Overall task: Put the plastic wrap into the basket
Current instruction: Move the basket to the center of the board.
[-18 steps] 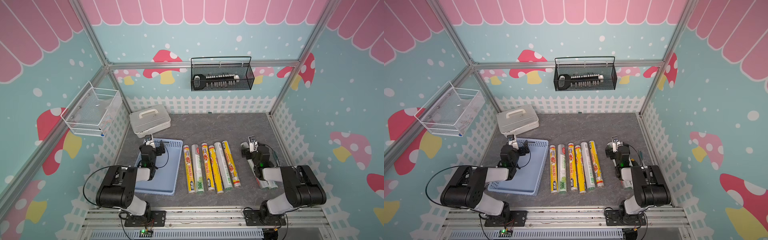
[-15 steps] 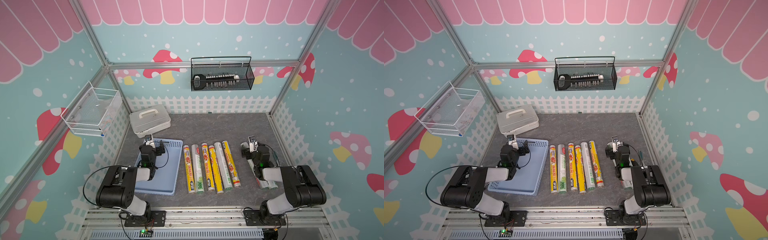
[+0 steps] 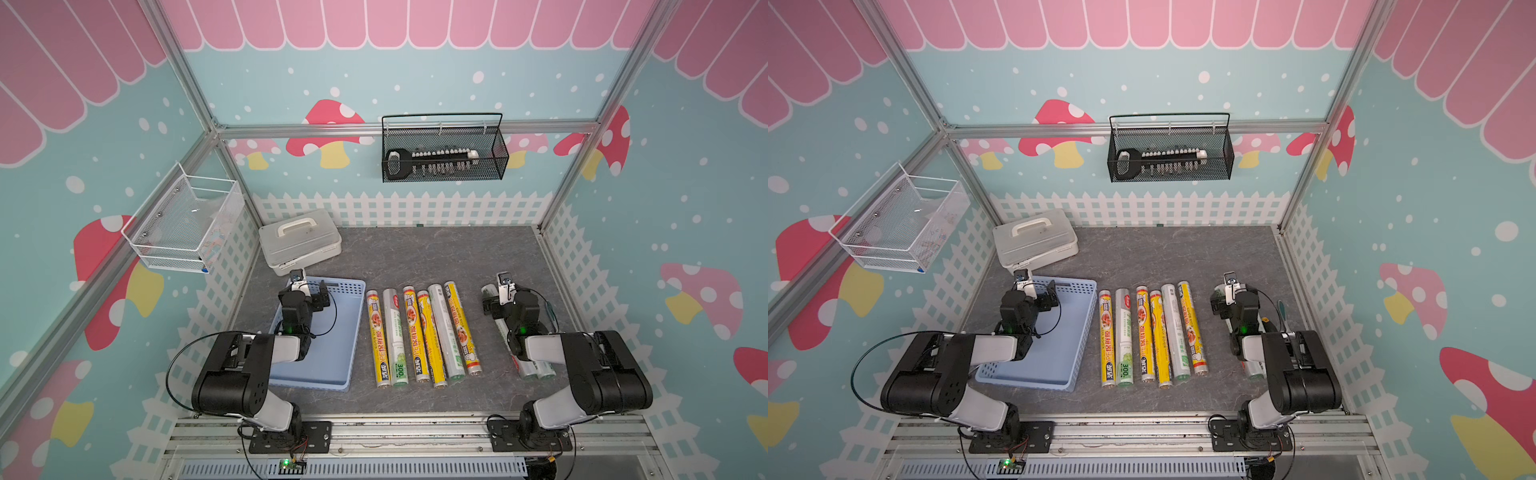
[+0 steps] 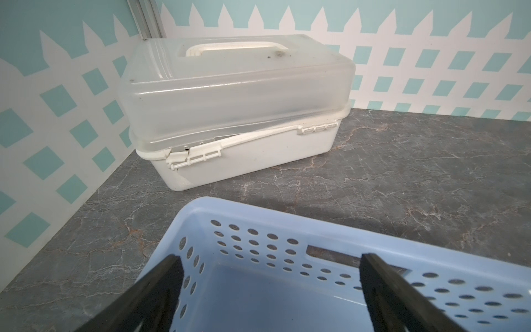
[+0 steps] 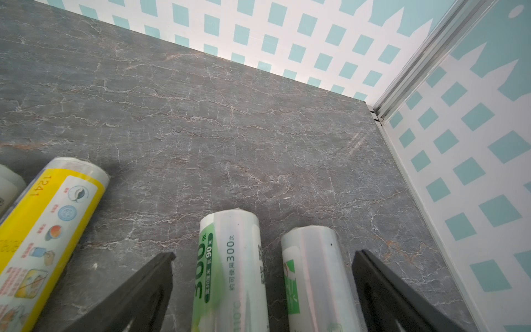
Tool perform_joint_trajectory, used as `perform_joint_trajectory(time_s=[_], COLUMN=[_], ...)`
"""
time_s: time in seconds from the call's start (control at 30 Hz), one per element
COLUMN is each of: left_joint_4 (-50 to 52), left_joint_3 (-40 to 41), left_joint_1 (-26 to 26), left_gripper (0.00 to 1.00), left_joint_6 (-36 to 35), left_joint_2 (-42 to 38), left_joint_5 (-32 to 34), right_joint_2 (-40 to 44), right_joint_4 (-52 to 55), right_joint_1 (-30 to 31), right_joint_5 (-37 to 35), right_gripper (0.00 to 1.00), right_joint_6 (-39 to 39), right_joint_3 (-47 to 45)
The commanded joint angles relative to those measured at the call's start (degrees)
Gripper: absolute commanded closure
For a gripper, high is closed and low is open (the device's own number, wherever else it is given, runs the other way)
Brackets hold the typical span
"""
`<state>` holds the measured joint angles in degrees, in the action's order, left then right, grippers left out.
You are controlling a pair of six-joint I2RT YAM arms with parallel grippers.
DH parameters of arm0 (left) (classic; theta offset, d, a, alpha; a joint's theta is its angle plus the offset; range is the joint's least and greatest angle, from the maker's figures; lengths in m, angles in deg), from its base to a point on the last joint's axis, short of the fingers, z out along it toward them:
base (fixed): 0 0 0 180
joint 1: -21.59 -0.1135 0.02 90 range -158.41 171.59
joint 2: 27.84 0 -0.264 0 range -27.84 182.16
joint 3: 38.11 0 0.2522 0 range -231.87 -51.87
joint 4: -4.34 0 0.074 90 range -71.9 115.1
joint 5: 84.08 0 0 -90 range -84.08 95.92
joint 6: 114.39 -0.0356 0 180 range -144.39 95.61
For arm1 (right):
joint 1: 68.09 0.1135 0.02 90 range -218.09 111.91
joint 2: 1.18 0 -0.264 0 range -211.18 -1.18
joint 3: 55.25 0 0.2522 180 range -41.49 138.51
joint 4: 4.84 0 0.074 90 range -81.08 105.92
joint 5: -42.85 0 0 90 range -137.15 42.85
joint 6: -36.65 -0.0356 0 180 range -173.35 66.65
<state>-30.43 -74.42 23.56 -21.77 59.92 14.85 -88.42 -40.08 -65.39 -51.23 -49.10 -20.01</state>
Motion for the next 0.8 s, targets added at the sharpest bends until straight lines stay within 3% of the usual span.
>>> perform_joint_trajectory(time_s=[0.0, 0.2, 0.27, 0.43, 0.5, 0.57, 0.63, 0.7, 0.77], left_joint_4=[0.2, 3.0, 4.5, 29.0, 39.9, 51.5, 59.9, 59.5, 60.2], left_joint_3=[-0.8, -0.2, 0.2, -6.6, -11.2, -15.5, -17.1, -16.2, -16.5], left_joint_1=[-0.3, -0.6, -0.7, -0.7, -0.8, -1.1, -1.1, -1.9, -1.6], left_gripper=[0.01, 0.01, 0.01, 0.01, 0.01, 0.01, 0.01, 0.01, 0.09], left_joint_6=[0.2, 1.7, 1.7, 10.2, 16.1, 22.5, 32.3, 33.9, 35.1], left_joint_2=[0.0, -4.7, -7.7, -20.9, -24.9, -28.2, -31.0, -32.8, -32.6], left_joint_5=[-0.9, 1.5, 2.1, 9.0, 10.0, 5.7, 1.4, -14.1, -26.8], right_joint_2=[0.0, 2.8, 6.8, 21.3, 25.2, 27.3, 28.6, 29.1, 28.8], right_joint_4=[0.6, -1.5, 3.5, 35.8, 48.0, 60.2, 61.8, 63.6, 67.3], right_joint_1=[0.3, 0.4, 0.4, 0.4, 0.2, -0.1, 0.0, 0.0, 0.1], right_joint_5=[0.0, -0.1, -1.3, -3.5, -2.9, 6.4, 21.9, 26.6, 29.2], right_gripper=[0.00, 0.01, 0.01, 0.00, 0.01, 0.01, 0.00, 0.01, 0.05], right_joint_6=[-0.4, -0.4, -0.9, -8.3, -18.9, -23.3, -21.8, -25.9, -26.6], right_joint_3=[1.0, -0.9, -0.2, 10.3, 15.4, 21.3, 22.5, 22.3, 22.9])
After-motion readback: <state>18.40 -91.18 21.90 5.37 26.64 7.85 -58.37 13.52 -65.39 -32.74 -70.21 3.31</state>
